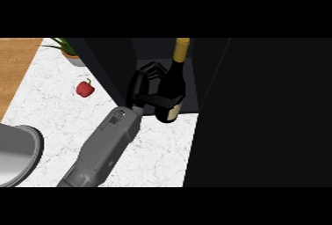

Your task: Pick up the wine, place it into the cabinet and close the cabinet

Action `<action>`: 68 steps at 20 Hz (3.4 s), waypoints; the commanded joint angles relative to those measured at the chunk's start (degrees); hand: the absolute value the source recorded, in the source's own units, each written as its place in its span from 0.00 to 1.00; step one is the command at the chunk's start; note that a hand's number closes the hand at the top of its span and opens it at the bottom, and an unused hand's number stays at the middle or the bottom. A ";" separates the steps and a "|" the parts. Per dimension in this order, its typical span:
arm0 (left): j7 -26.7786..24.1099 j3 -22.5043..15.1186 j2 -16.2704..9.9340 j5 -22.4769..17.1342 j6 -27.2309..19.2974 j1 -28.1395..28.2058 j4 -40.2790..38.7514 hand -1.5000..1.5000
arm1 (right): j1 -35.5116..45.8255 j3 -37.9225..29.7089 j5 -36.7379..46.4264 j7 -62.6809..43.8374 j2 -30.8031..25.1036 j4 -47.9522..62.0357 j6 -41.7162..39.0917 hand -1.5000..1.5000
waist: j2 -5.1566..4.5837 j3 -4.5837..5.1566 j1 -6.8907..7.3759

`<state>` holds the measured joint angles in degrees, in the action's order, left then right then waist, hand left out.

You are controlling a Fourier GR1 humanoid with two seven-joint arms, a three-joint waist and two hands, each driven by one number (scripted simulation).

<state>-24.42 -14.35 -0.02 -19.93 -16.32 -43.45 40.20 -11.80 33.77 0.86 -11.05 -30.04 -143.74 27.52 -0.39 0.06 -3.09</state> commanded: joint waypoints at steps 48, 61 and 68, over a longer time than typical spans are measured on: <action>-10.33 6.87 -5.76 -4.18 -4.11 -22.90 -34.13 0.00 | -10.20 1.55 -4.92 8.26 -0.61 -7.33 -6.72 0.00 | -1.79 0.15 -4.26; -13.01 10.93 -3.34 -7.54 10.18 -23.83 -31.24 0.00 | -13.97 -2.61 -6.91 7.84 -2.94 -10.03 -7.71 0.00 | -0.57 -0.01 -1.54; -9.89 11.89 -0.03 -8.41 9.23 -26.64 -29.94 0.00 | -13.41 -2.38 -5.32 5.25 -2.37 -12.44 -6.79 0.00 | 0.02 -0.01 -0.23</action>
<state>-35.58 -3.00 -0.73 -27.76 -7.86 -69.49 9.83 -21.60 31.22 -2.11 -0.84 -31.11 -143.77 20.39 -0.67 0.07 -3.56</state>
